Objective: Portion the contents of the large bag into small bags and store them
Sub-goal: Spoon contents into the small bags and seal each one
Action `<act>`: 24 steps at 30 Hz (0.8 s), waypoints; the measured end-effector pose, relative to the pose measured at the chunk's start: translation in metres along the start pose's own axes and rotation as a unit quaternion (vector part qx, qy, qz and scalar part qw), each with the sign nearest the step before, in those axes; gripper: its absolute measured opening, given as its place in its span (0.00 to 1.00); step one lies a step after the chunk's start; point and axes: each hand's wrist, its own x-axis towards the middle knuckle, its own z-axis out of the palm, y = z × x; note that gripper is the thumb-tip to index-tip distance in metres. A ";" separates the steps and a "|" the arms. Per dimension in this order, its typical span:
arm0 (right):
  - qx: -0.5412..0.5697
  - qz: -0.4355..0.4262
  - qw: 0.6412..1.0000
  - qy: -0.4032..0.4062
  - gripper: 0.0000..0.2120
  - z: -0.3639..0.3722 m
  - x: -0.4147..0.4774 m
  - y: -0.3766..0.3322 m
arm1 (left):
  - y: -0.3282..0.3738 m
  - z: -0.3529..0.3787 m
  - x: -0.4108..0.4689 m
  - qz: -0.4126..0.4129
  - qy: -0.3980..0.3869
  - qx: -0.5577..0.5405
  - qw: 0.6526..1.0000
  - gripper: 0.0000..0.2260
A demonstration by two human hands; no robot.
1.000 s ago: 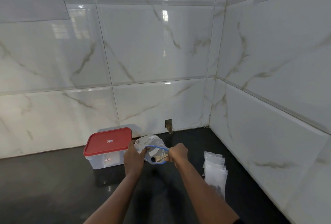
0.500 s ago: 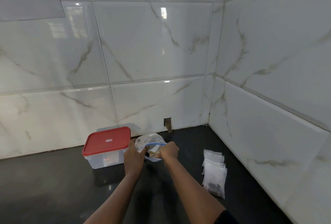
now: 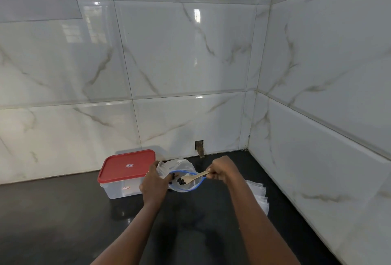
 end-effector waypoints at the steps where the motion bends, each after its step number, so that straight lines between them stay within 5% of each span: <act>1: -0.005 0.004 1.000 -0.018 0.10 -0.008 -0.006 -0.005 | 0.000 0.001 0.000 0.001 0.000 0.009 1.000 0.27; 5: 0.022 -0.022 0.998 -0.055 0.08 -0.031 -0.023 -0.018 | -0.001 0.005 0.000 0.004 -0.011 0.011 1.000 0.27; 12: -0.073 -0.158 0.985 0.017 0.11 -0.002 -0.031 -0.029 | -0.001 0.012 -0.003 -0.003 -0.022 0.006 1.000 0.28; 18: -0.248 -0.306 0.919 0.027 0.13 0.029 -0.049 -0.027 | -0.001 0.012 -0.001 -0.013 -0.012 -0.027 0.999 0.28; 24: -0.362 -0.365 0.858 0.009 0.19 0.037 -0.051 -0.028 | 0.003 0.008 0.002 -0.023 -0.004 -0.047 0.999 0.28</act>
